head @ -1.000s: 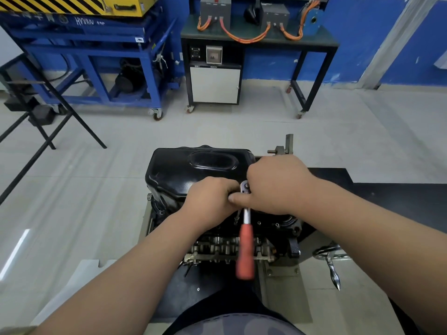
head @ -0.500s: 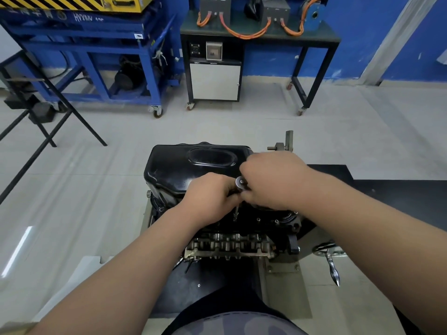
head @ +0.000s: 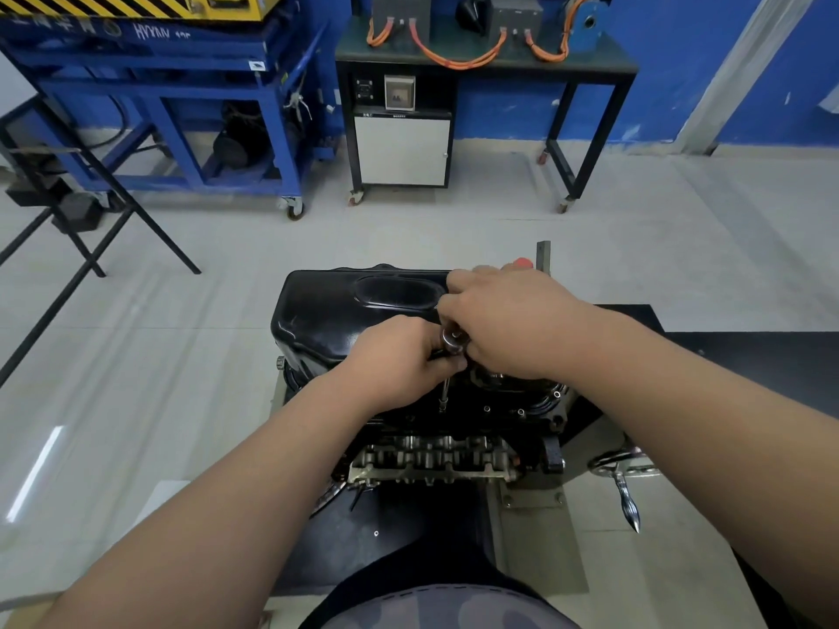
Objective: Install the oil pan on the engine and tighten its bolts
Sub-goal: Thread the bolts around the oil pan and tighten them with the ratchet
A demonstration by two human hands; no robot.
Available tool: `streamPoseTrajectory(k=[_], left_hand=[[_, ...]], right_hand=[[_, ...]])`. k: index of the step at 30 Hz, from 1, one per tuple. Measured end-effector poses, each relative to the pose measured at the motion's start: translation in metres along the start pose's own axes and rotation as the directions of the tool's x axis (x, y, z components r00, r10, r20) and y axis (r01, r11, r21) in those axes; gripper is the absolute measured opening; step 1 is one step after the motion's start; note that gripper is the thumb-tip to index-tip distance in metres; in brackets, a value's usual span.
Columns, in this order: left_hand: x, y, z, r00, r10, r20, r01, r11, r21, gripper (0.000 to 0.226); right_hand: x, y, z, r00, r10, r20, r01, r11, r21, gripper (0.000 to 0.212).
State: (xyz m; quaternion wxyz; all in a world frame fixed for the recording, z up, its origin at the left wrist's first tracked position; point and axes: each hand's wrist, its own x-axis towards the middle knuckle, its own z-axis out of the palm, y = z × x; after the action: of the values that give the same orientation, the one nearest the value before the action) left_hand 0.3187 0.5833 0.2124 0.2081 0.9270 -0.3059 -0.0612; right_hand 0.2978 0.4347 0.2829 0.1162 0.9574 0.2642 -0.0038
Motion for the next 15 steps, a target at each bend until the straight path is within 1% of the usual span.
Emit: streamPoseTrajectory(k=[1, 2, 4, 5, 6, 7, 8, 10, 11, 13, 15], left_hand=[[0.001, 0.001, 0.000, 1.000, -0.017, -0.013, 0.017, 1.000, -0.006, 0.037], [0.001, 0.002, 0.001, 0.998, -0.039, -0.041, 0.038, 0.999, -0.017, 0.035], [0.000, 0.004, 0.001, 0.995, -0.073, -0.072, 0.072, 0.997, -0.013, 0.023], [0.000, 0.004, 0.002, 0.995, -0.075, -0.071, 0.075, 0.997, 0.003, 0.018], [-0.001, 0.003, 0.002, 0.995, -0.072, -0.069, 0.073, 0.997, 0.002, 0.018], [-0.001, 0.002, 0.002, 0.996, -0.067, -0.066, 0.065, 0.998, -0.022, 0.023], [-0.001, 0.000, 0.001, 0.997, -0.053, -0.055, 0.050, 0.997, -0.059, 0.029], [0.000, -0.001, -0.002, 1.000, -0.016, -0.008, 0.015, 0.994, -0.110, 0.035], [0.001, -0.002, -0.003, 1.000, -0.011, 0.012, 0.012, 0.993, -0.114, 0.036], [0.001, -0.001, -0.003, 0.999, -0.034, 0.001, 0.034, 0.992, -0.118, 0.034], [0.001, -0.001, -0.001, 0.997, -0.069, -0.045, 0.062, 0.989, -0.135, 0.022]], right_hand=[[0.000, 0.001, -0.001, 1.000, 0.017, 0.002, -0.017, 1.000, -0.004, 0.019], [0.000, 0.000, -0.001, 0.998, 0.057, -0.004, -0.057, 0.998, 0.003, 0.026], [-0.001, -0.007, 0.000, 0.986, 0.167, 0.006, -0.167, 0.986, 0.014, 0.043], [-0.002, -0.010, 0.001, 0.977, 0.212, 0.014, -0.212, 0.977, 0.034, 0.046], [-0.003, -0.012, 0.003, 0.972, 0.235, 0.016, -0.236, 0.970, 0.056, 0.046], [-0.003, -0.012, 0.004, 0.974, 0.225, 0.011, -0.225, 0.972, 0.066, 0.044], [-0.003, -0.011, 0.005, 0.983, 0.181, 0.006, -0.181, 0.981, 0.065, 0.039], [0.000, -0.005, 0.003, 0.998, 0.056, 0.009, -0.056, 0.998, 0.035, 0.019], [0.001, -0.002, 0.002, 1.000, 0.012, 0.011, -0.012, 1.000, 0.014, 0.017], [0.001, 0.000, 0.000, 1.000, 0.026, 0.008, -0.026, 1.000, 0.003, 0.020], [0.001, -0.006, 0.002, 0.991, 0.135, 0.004, -0.135, 0.991, 0.006, 0.040]])
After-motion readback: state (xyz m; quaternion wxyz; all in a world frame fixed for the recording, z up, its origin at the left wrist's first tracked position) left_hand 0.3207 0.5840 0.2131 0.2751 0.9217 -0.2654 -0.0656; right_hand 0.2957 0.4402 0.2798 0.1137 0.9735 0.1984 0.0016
